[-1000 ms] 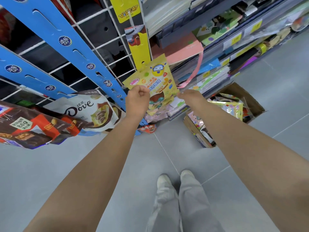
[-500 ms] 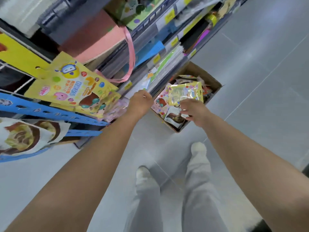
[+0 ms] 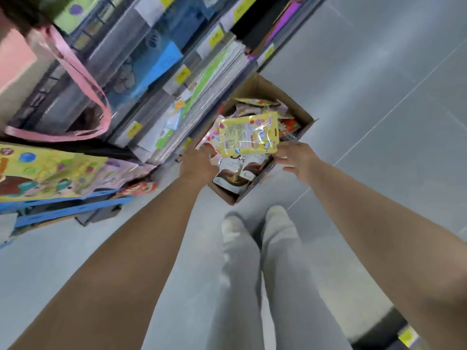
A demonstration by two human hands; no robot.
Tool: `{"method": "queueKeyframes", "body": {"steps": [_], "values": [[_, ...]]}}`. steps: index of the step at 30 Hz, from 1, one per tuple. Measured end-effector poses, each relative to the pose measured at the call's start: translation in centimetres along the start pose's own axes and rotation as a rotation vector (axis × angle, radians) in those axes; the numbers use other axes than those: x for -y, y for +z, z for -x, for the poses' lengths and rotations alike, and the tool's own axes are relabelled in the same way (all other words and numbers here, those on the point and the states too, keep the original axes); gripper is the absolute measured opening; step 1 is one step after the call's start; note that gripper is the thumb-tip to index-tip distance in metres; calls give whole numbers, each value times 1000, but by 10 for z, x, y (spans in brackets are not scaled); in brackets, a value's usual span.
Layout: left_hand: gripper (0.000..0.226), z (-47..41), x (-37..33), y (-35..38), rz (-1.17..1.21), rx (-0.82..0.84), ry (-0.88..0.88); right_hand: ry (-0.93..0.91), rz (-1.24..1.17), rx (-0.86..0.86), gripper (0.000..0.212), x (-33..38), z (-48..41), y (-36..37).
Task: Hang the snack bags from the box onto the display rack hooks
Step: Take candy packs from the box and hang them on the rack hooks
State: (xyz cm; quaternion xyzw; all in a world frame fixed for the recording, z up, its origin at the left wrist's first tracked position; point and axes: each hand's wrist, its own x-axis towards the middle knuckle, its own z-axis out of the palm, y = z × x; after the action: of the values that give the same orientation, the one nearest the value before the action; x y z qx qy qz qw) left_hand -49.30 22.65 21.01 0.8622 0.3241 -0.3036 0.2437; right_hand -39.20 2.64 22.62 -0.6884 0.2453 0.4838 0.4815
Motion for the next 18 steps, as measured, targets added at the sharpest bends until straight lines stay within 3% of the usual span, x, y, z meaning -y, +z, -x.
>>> {"method": "queueKeyframes", "body": {"steps": [11,15,18], "values": [[77,-127,13,85,-270,-51,154,118,-23,11,37,-31,-148,17],[95,-172,23,136,-351,28,168,58,-36,7,45,-46,-210,21],[105,-199,27,170,-443,-12,261,40,-61,-25,52,-58,-249,22]]}}
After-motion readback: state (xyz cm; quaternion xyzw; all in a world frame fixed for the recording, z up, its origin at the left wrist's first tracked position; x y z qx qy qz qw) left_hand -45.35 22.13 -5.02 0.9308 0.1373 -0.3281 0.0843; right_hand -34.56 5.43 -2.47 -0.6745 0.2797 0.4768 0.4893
